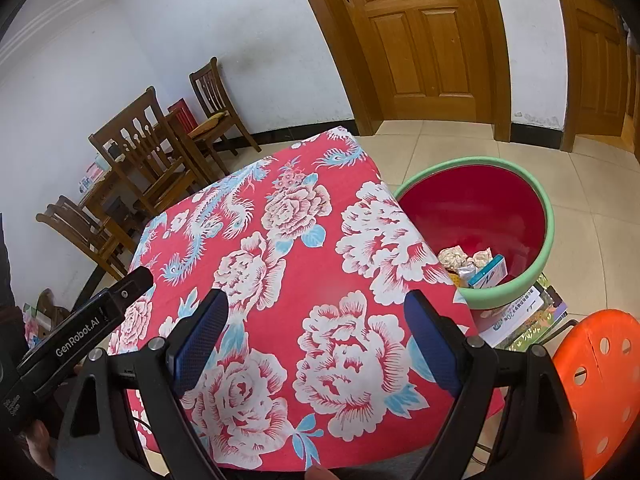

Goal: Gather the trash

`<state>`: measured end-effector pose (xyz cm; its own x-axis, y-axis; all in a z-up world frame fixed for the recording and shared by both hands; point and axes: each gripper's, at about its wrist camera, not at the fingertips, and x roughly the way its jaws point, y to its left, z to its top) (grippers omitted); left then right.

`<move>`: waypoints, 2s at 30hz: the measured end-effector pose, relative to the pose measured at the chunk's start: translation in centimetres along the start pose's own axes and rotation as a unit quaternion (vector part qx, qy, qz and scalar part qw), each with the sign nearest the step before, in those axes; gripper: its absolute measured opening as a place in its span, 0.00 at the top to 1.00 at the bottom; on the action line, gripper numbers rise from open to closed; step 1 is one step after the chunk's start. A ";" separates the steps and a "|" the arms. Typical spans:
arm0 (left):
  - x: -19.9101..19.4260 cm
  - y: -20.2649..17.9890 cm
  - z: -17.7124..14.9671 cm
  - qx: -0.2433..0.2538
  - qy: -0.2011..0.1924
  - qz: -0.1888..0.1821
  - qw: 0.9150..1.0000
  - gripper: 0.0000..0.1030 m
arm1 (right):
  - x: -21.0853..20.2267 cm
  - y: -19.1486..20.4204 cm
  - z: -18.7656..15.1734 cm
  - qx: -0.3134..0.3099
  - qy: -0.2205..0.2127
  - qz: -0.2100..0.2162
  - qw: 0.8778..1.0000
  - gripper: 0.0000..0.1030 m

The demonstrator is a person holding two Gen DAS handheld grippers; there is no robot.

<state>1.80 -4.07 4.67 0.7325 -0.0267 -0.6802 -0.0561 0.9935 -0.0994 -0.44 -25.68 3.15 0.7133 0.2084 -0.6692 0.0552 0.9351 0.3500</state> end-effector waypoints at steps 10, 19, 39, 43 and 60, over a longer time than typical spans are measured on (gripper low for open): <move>0.0 0.0 0.0 0.000 0.000 0.000 1.000 0.25 | 0.0 0.0 0.0 0.000 0.000 0.000 1.000 0.14; 0.0 0.1 0.0 0.000 0.000 -0.001 1.000 0.25 | 0.0 0.0 0.0 0.000 0.000 0.000 1.000 0.14; 0.0 0.1 0.0 0.001 0.001 0.000 1.000 0.25 | 0.0 0.0 0.0 0.000 0.000 0.000 1.000 0.14; 0.0 0.1 0.0 0.001 0.001 -0.001 1.000 0.25 | 0.0 0.1 0.0 0.000 0.000 0.000 1.000 0.14; -0.2 -0.3 -0.3 0.001 0.000 -0.002 1.000 0.25 | 0.0 0.1 0.0 -0.001 0.000 0.000 1.000 0.14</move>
<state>1.50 -4.37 4.63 0.7326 -0.0315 -0.6799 -0.0514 0.9935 -0.1013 -0.46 -25.57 3.17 0.7127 0.2085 -0.6698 0.0543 0.9356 0.3489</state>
